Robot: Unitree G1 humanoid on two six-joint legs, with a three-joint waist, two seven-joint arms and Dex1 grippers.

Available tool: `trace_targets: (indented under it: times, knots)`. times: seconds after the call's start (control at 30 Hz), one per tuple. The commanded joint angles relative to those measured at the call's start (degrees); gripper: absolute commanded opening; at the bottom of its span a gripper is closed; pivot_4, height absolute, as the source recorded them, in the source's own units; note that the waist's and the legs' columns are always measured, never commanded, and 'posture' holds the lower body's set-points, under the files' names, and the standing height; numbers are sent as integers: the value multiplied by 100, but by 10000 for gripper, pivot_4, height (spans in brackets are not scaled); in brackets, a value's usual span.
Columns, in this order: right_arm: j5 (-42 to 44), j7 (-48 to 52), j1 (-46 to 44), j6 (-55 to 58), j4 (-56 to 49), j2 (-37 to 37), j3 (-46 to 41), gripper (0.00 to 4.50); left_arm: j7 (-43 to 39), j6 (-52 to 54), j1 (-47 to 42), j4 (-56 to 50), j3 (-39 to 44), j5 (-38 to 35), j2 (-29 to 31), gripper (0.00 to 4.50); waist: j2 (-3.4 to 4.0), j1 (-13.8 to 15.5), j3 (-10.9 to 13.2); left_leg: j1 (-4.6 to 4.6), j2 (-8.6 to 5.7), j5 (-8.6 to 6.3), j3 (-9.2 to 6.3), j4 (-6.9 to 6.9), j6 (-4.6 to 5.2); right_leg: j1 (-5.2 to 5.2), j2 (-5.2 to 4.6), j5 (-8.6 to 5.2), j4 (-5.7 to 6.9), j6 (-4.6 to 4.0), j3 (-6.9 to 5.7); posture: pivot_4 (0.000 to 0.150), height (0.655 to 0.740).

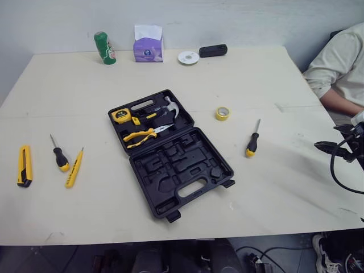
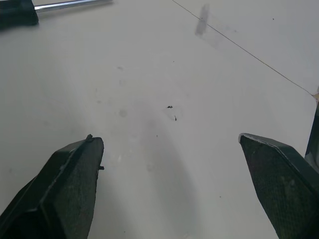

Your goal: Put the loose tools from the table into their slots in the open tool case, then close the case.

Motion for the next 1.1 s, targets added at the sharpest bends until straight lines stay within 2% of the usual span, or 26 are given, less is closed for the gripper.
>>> trace_targets:
  times: [0.03, 0.17, 0.37, 0.53, 0.57, 0.67, 0.7, 0.83, 0.9, 1.1]
  knots:
    - [152, 115, -125, 76, -447, 101, -40, 45000, -453, 299, 128, -837, -200, -317, -97, 44823, -1, -5, 0, 0, 0, 1, 0, 0, 1, 0, 0, 0, 0, 0, 0, 1500, 7316]
    - [311, 218, -198, 467, -1279, 494, 59, 45000, -600, 808, 211, -2336, -608, -596, -354, 44823, -2, -26, -1, 2, 0, 2, 2, 6, 3, 2, 0, 2, 7, 3, 6, 1500, 7316]
    - [210, -198, -499, 1208, -2382, 1481, 597, 45000, -299, 1885, -414, -4353, -1626, -1046, -372, 44823, -7, -2, -4, 1, 1, 21, 2, 11, 29, 2, 3, 3, 16, 2, 10, 1500, 7316]
    - [39, -396, -865, 1489, -2530, 2106, 1052, 45000, 102, 2596, -1148, -4905, -2452, -967, -355, 44823, -7, 29, -4, -2, -1, 34, 6, 15, 33, -1, 9, 4, 47, 3, 16, 1500, 7316]
    - [-13, -419, -928, 1466, -2494, 2217, 1167, 45000, 174, 2666, -1276, -4936, -2645, -899, -385, 42328, -7, 34, -4, -5, -1, 35, 6, 15, 34, -2, 11, 4, 46, 3, 15, 1500, 7316]
    - [-208, -560, -1188, 1287, -2185, 2549, 1422, 37093, 363, 2777, -1612, -4921, -3289, -682, -539, 31827, -8, 33, -5, -4, -3, 37, 8, 20, 39, 2, 11, 4, 46, 4, 17, 1500, 7316]
    - [-296, -624, -1276, 1185, -2059, 2676, 1506, 32948, 399, 2802, -1706, -4904, -3481, -627, -595, 27853, -9, 29, -6, -6, -4, 38, 10, 21, 41, 1, 11, 5, 45, 6, 18, 1500, 7316]
    - [-476, -854, -1542, 990, -1631, 3200, 1699, 11997, 603, 2886, -2108, -4739, -3997, -412, -822, 8394, -11, 32, -6, -6, -2, 40, 10, 21, 40, 0, 15, 6, 49, 7, 18, 1500, 7316]
    - [-588, -918, -1641, 838, -1420, 3361, 1787, 1896, 638, 2879, -2246, -4622, -4125, -320, -876, 166, -11, 31, -6, -6, -2, 42, 10, 21, 40, 0, 16, 6, 49, 7, 18, 1500, 7316]
    - [-853, -1255, -2048, 402, -528, 3869, 1927, 833, 688, 2852, -2535, -4338, -4331, -195, -1044, 0, -11, 17, -7, -6, -2, 45, 10, 22, 43, 0, 16, 6, 51, 7, 18, 1500, 7316]
